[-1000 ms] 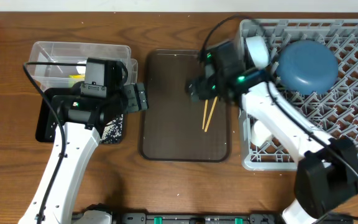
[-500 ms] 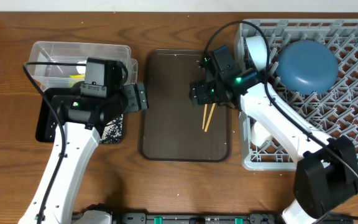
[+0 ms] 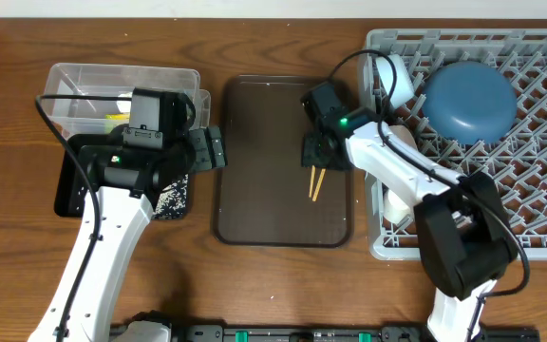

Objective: Sort waste into correct bins and load items into the dishwasher rack
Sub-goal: 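Grasp one wooden chopstick on the brown tray with the right gripper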

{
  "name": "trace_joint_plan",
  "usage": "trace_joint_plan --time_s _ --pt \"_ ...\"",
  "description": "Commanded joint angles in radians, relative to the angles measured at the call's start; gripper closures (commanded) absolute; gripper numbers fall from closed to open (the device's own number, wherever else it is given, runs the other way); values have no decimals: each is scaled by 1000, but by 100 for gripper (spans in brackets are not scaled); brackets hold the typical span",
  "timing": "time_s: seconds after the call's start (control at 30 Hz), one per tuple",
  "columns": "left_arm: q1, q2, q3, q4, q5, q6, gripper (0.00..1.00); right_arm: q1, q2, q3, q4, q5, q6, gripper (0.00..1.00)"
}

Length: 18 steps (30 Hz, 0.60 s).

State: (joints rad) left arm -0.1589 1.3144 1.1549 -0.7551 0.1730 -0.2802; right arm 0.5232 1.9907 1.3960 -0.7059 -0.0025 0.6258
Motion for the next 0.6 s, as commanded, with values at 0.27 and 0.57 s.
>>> trace_joint_plan --time_s 0.27,0.57 --pt "3 -7 14 -1 -10 13 11 3 63 4 -31 29 58 71" --pt "3 -7 14 -1 -10 13 11 3 63 4 -129 21 61 82"
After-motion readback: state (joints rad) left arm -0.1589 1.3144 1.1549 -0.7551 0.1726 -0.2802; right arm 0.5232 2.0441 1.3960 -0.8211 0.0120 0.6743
